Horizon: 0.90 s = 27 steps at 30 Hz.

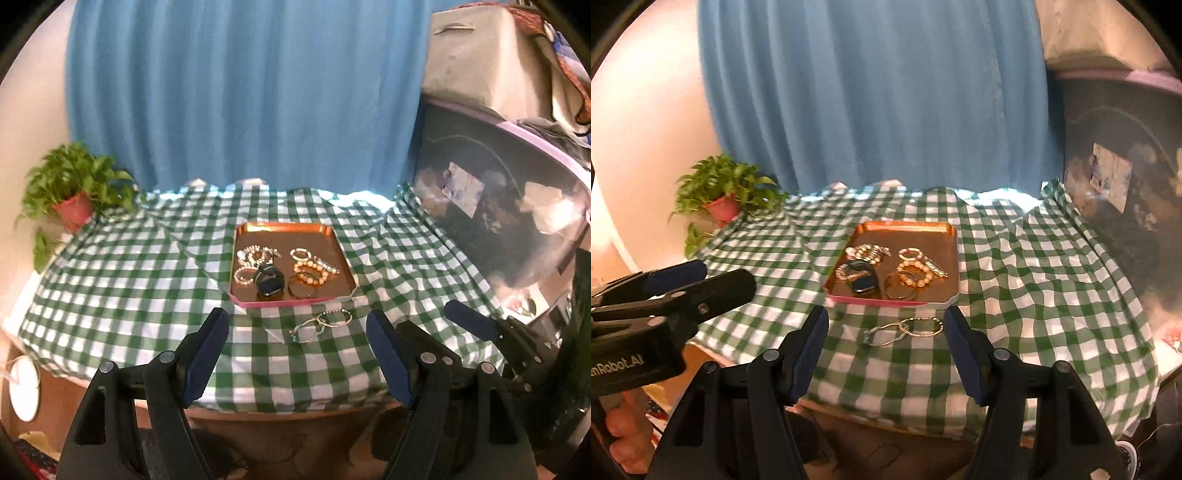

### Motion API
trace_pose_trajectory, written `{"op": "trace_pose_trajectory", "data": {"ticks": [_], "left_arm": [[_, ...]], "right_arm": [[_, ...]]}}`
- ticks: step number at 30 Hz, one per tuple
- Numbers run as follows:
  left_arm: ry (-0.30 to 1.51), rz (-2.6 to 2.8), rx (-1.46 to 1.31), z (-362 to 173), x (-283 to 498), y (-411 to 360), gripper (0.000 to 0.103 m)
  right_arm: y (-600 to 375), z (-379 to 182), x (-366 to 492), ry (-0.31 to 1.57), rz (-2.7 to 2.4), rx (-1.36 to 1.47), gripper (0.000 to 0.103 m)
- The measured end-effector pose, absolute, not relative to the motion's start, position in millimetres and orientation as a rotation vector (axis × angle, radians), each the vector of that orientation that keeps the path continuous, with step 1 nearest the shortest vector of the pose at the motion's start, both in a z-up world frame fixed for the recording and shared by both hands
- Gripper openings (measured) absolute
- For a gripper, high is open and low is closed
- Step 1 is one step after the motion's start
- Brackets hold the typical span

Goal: Organize jewelry
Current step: 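Pull both open tools back from the tray toward the bracelets on the cloth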

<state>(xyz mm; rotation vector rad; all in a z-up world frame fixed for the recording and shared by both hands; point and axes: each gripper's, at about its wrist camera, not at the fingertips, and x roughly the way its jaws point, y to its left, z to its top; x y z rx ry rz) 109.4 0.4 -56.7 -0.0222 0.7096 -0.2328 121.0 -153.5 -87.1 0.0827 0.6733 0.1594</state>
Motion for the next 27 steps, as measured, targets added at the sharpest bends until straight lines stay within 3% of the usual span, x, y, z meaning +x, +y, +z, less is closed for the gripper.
{"op": "trace_pose_trajectory", "data": {"ticks": [14,27], "left_arm": [[0.588,0.005,0.002,6.4,20.7,8.0,0.092],[0.643,0.001,0.065,-31.9,36.0,-0.3,0.092]], "right_arm": [[-137.6,-14.5,40.4,0.546,0.184,0.094,0.067],[-142.1,-47.8,45.6,0.607,0.177,0.1,0.071]]}}
